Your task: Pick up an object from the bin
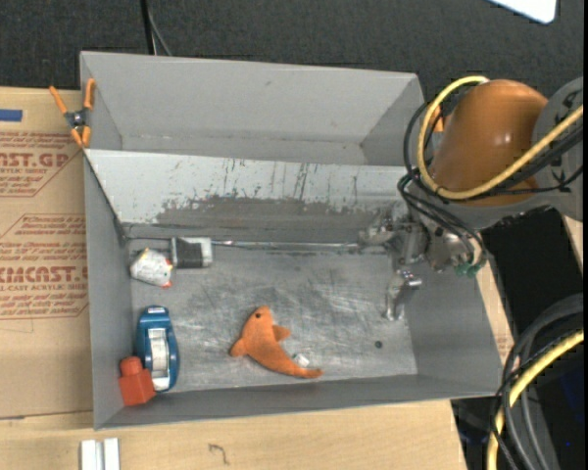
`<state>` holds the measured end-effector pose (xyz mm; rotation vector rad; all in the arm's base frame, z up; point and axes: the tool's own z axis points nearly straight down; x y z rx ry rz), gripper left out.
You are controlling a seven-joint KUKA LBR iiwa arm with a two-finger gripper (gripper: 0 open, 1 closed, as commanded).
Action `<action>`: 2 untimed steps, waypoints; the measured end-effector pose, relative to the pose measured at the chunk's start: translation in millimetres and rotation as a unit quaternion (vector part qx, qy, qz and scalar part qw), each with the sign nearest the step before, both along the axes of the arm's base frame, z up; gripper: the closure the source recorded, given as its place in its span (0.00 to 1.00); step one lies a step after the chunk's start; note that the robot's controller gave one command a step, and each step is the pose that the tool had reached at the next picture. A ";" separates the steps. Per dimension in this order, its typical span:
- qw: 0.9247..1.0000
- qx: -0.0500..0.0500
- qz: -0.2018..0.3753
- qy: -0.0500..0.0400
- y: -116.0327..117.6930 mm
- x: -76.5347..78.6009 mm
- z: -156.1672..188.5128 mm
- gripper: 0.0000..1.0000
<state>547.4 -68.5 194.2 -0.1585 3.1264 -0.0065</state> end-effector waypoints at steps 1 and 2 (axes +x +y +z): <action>1.000 0.000 0.028 0.002 14.1 -5.6 -15.9 0.00; 0.996 0.003 0.088 0.007 34.1 -9.4 -34.7 0.00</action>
Offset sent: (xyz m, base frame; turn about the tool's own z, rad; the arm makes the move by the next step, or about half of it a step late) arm -0.0124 -0.0147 -0.0374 -0.2885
